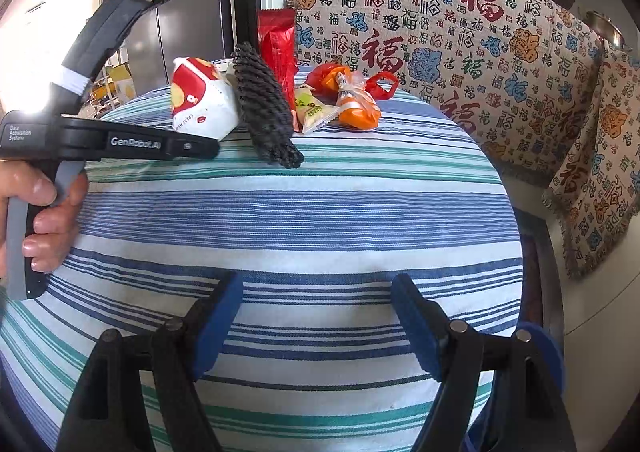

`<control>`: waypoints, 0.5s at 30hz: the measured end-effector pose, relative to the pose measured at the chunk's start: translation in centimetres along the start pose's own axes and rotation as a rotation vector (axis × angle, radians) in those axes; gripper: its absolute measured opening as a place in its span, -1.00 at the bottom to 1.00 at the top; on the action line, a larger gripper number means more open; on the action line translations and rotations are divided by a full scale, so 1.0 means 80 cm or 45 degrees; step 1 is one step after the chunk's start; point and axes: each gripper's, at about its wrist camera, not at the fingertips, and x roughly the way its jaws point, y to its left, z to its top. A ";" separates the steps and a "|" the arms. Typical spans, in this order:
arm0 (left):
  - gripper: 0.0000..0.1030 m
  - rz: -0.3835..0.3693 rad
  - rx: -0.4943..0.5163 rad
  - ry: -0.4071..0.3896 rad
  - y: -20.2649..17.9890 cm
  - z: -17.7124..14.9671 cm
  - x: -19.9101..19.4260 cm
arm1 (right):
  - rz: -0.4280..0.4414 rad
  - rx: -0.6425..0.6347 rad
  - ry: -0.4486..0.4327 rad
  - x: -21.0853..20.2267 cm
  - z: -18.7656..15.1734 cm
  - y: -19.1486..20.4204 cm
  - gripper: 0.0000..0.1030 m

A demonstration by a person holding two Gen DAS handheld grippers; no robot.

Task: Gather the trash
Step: 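Grasp the red-and-white paper bag with the left gripper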

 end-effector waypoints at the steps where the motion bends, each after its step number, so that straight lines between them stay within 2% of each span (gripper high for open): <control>1: -0.83 -0.002 -0.012 0.008 0.008 -0.006 -0.007 | 0.003 -0.001 0.005 0.000 0.001 0.000 0.52; 6: -0.81 0.050 -0.023 0.049 0.047 -0.035 -0.042 | 0.016 -0.001 0.046 0.003 0.007 -0.002 0.56; 9: -0.61 0.081 -0.022 0.047 0.063 -0.049 -0.058 | 0.012 0.009 0.054 0.008 0.011 -0.003 0.65; 10: -0.27 0.076 -0.018 0.042 0.064 -0.051 -0.060 | 0.010 0.011 0.056 0.011 0.013 -0.002 0.68; 11: 0.21 0.072 -0.008 0.037 0.063 -0.052 -0.062 | 0.010 0.012 0.060 0.013 0.015 -0.002 0.71; 13: 0.56 0.065 0.025 0.003 0.054 -0.050 -0.064 | 0.016 0.008 0.080 0.019 0.021 -0.001 0.75; 15: 0.57 0.034 0.090 -0.032 0.036 -0.042 -0.063 | 0.021 0.003 0.095 0.023 0.026 -0.001 0.77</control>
